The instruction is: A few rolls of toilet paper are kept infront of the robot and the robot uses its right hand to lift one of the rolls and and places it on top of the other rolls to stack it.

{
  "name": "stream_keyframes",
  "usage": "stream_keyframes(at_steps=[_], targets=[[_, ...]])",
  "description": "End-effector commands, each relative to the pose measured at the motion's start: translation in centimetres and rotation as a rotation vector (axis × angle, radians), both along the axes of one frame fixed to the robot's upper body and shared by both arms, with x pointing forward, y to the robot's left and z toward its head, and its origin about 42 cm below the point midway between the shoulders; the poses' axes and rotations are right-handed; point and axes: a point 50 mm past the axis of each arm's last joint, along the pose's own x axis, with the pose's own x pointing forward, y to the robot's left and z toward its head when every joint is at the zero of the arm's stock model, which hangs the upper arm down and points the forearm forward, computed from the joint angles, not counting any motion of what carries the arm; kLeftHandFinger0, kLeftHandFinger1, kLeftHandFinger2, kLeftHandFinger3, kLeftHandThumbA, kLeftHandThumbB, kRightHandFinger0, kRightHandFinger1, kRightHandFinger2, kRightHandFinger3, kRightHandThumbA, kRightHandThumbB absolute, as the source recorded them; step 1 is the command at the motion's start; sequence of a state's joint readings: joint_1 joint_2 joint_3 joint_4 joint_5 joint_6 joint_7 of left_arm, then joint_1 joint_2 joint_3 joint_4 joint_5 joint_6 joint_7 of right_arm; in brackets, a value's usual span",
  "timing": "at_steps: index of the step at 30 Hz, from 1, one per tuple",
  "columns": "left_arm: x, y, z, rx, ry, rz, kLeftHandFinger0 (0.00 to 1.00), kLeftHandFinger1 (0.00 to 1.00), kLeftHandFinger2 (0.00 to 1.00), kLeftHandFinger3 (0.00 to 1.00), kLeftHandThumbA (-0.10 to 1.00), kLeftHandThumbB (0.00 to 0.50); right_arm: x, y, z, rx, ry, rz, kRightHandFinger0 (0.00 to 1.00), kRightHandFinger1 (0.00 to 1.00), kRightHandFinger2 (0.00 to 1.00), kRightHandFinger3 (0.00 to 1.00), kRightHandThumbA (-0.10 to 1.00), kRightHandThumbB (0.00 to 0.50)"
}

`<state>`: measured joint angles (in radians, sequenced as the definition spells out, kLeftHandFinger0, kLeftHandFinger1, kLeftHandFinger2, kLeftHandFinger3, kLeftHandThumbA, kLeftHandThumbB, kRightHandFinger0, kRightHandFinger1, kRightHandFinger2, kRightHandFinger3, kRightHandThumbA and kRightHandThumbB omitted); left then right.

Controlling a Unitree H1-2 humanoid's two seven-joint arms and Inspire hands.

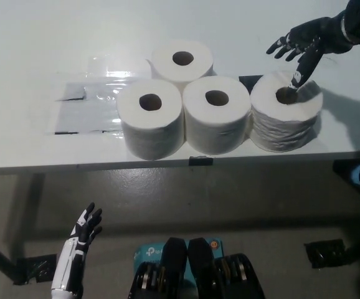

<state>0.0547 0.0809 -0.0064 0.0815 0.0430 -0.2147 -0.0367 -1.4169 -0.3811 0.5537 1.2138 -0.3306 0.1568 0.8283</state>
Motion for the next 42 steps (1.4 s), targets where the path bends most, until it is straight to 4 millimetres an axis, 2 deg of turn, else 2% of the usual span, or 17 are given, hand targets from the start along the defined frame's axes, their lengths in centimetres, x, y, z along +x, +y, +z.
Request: stream_keyframes(at_steps=[1,8,20,27,32,35,41,42], targets=[[-0.1,0.0,0.9,0.02,-0.06,-0.016,1.0,1.0,1.0,1.0,1.0,0.165,0.4,-0.2,3.4,0.015,-0.128,0.018,1.0,1.0,1.0,1.0,1.0,0.332],[-0.3,0.1,0.9,0.02,-0.059,-0.015,1.0,1.0,1.0,1.0,1.0,0.157,0.5,-0.1,2.9,0.034,-0.133,0.007,1.0,1.0,1.0,1.0,1.0,0.314],[-0.5,0.1,0.9,0.025,-0.056,-0.013,1.0,1.0,1.0,1.0,1.0,0.14,0.6,-0.7,2.8,0.0,-0.179,0.008,1.0,1.0,1.0,1.0,1.0,0.335],[-0.7,0.2,0.8,0.031,-0.062,-0.014,1.0,1.0,1.0,1.0,1.0,0.128,0.6,-0.6,1.8,0.023,-0.185,0.014,1.0,1.0,1.0,1.0,1.0,0.307],[-0.7,0.1,0.8,0.028,-0.063,-0.016,1.0,1.0,1.0,1.0,1.0,0.13,0.7,-0.5,1.2,-0.012,-0.2,-0.004,1.0,1.0,1.0,1.0,1.0,0.357],[-0.8,0.2,0.8,0.03,-0.062,-0.016,1.0,1.0,1.0,1.0,1.0,0.128,0.7,-0.2,0.7,-0.032,-0.196,-0.018,1.0,1.0,1.0,1.0,1.0,0.364],[-0.8,0.2,0.7,0.026,-0.063,-0.013,1.0,1.0,1.0,1.0,1.0,0.132,0.6,-0.1,-0.3,0.008,-0.154,-0.018,1.0,1.0,1.0,1.0,1.0,0.341],[-0.9,0.2,0.7,0.026,-0.06,-0.012,1.0,1.0,1.0,1.0,1.0,0.133,0.6,0.0,-0.5,0.0,-0.153,-0.023,1.0,1.0,1.0,1.0,1.0,0.354]])
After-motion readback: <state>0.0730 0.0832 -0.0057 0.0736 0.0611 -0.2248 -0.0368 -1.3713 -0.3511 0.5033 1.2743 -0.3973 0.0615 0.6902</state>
